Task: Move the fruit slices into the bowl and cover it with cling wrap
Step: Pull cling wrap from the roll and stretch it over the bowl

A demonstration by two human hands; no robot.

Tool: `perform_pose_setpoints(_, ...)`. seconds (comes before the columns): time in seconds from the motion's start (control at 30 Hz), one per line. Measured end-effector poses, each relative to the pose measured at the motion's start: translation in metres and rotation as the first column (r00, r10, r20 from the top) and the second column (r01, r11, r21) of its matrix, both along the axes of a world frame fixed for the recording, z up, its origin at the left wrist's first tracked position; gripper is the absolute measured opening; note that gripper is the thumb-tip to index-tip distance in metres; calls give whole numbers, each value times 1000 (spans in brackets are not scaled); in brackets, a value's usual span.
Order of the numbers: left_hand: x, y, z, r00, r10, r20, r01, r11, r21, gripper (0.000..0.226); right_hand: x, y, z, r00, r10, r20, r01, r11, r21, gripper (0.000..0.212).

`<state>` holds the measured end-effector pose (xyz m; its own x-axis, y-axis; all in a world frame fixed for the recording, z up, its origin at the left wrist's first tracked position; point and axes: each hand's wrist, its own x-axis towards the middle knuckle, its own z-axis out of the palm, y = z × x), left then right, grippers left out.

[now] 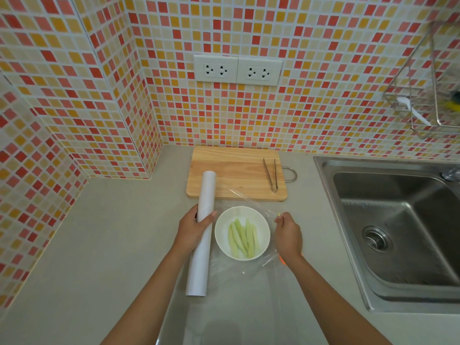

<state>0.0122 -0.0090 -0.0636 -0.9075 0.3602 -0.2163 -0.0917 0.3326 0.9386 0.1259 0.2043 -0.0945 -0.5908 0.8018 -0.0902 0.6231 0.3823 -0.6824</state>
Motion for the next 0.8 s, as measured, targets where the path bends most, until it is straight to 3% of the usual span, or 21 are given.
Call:
perform_pose_setpoints(0.47,3,4,-5,999,28,18,-28,1000,11,23,-3,-5,-13,994,36,107,-44,996,74,24)
perform_pose_setpoints(0.7,4,5,-7,999,33,4,-33,999,13,21,-1,-6,-10,997,23,69,-30,994,109,16)
perform_pose_setpoints(0.8,4,5,-6,999,35,2,-35,999,10,22,1,-6,-9,999,45,-15,-44,995,89,16)
